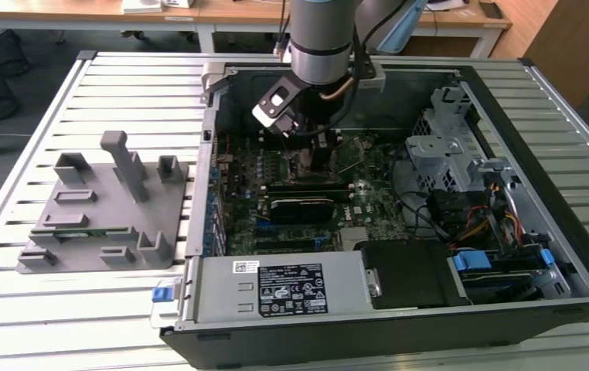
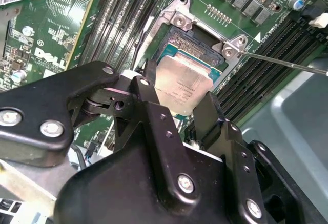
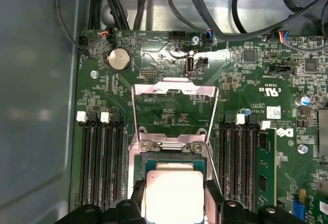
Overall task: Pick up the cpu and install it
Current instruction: 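Place the cpu into insertion slot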
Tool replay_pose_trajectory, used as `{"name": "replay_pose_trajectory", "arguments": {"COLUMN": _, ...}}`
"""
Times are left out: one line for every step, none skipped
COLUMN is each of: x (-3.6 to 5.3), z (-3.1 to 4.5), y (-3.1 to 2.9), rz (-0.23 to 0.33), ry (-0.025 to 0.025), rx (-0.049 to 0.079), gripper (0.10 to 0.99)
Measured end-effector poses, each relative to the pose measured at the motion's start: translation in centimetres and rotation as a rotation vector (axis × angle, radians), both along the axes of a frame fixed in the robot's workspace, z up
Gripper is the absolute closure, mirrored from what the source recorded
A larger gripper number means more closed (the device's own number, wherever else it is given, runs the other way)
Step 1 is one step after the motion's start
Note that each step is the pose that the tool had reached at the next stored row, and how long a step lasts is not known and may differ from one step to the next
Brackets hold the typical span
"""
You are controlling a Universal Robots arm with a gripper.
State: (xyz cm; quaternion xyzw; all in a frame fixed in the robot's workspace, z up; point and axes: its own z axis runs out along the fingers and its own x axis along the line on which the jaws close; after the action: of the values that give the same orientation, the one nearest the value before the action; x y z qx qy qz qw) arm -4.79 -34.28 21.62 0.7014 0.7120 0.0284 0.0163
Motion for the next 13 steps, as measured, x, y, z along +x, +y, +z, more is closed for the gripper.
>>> {"name": "replay_pose_trajectory", "arguments": {"x": 0.00, "z": -0.11, "y": 0.01, "rz": -0.002, "ry": -0.0001, "rx": 0.000, "gripper": 0.553}}
{"name": "replay_pose_trajectory", "arguments": {"x": 0.00, "z": -0.20, "y": 0.03, "rz": -0.003, "ry": -0.0001, "rx": 0.000, "gripper": 0.553}}
{"name": "replay_pose_trajectory", "arguments": {"x": 0.00, "z": -0.27, "y": 0.05, "rz": -0.006, "ry": 0.0000, "rx": 0.000, "gripper": 0.553}}
{"name": "replay_pose_trajectory", "arguments": {"x": 0.00, "z": -0.35, "y": 0.08, "rz": -0.009, "ry": -0.0001, "rx": 0.000, "gripper": 0.553}}
{"name": "replay_pose_trajectory", "arguments": {"x": 0.00, "z": -0.42, "y": 0.10, "rz": -0.013, "ry": -0.0001, "rx": 0.000, "gripper": 0.553}}
{"name": "replay_pose_trajectory", "arguments": {"x": 0.00, "z": -0.50, "y": 0.12, "rz": -0.018, "ry": 0.0000, "rx": 0.000, "gripper": 0.553}}
{"name": "replay_pose_trajectory", "arguments": {"x": 0.00, "z": -0.57, "y": 0.13, "rz": -0.022, "ry": 0.0000, "rx": 0.000, "gripper": 0.553}}
{"name": "replay_pose_trajectory", "arguments": {"x": 0.00, "z": -0.64, "y": 0.14, "rz": -0.025, "ry": -0.0001, "rx": 0.000, "gripper": 0.553}}
{"name": "replay_pose_trajectory", "arguments": {"x": 0.00, "z": -0.71, "y": 0.14, "rz": -0.026, "ry": 0.0000, "rx": 0.000, "gripper": 0.553}}
{"name": "replay_pose_trajectory", "arguments": {"x": 0.00, "z": -0.77, "y": 0.14, "rz": -0.026, "ry": 0.0000, "rx": 0.000, "gripper": 0.553}}
{"name": "replay_pose_trajectory", "arguments": {"x": 0.00, "z": -0.86, "y": 0.14, "rz": -0.026, "ry": 0.0000, "rx": 0.000, "gripper": 0.553}}
{"name": "replay_pose_trajectory", "arguments": {"x": -0.03, "z": -0.95, "y": 0.14, "rz": -0.027, "ry": 0.0000, "rx": 0.000, "gripper": 0.553}}
{"name": "replay_pose_trajectory", "arguments": {"x": -0.05, "z": -1.04, "y": 0.14, "rz": -0.027, "ry": -0.0001, "rx": 0.000, "gripper": 0.553}}
